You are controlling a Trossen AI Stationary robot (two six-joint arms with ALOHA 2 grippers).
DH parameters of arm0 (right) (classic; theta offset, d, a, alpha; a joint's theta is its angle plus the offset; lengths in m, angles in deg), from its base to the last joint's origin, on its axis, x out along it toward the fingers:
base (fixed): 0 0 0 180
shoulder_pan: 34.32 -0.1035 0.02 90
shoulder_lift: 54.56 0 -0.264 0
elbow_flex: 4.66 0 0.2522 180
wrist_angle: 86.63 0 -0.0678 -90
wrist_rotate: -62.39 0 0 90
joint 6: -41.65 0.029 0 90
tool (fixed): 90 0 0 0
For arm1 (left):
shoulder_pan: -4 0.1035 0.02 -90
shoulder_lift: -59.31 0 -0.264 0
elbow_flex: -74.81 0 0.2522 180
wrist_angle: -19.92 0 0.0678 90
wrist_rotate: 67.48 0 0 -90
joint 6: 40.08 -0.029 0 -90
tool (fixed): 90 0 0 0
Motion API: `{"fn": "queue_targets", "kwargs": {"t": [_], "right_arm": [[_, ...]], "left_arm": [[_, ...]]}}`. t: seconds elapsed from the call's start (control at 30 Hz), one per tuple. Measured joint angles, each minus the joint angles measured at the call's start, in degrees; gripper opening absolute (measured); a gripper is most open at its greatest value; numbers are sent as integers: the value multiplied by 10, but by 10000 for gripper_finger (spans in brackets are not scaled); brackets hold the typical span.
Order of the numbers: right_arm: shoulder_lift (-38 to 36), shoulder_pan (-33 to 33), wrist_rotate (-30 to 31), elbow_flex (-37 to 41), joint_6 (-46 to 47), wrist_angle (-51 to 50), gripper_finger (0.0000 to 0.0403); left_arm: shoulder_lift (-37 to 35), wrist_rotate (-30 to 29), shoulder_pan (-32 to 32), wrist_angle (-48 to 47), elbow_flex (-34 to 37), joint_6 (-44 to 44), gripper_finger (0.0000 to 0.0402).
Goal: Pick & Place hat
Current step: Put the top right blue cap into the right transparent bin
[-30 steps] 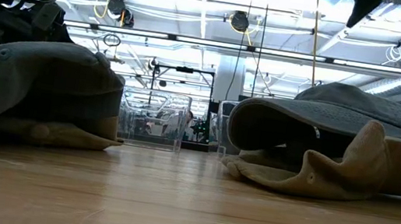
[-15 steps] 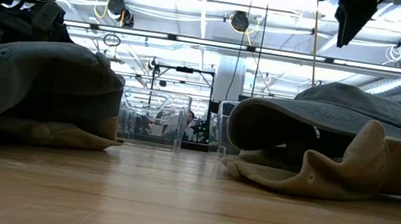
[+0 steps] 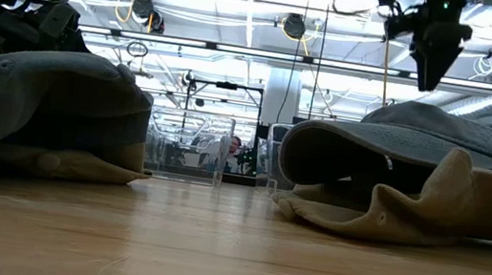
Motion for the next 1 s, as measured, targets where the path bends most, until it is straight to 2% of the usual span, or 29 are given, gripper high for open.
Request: {"fn": "queue_targets", "kwargs": {"t": [0.67,1.0], "right_arm": [[-10,29,-18,214,-33,196,281],[-10,29,-61,312,-13,262,281]], "left_arm": [[0,0,0,0,0,0,214],[0,0,0,0,0,0,214]]}}
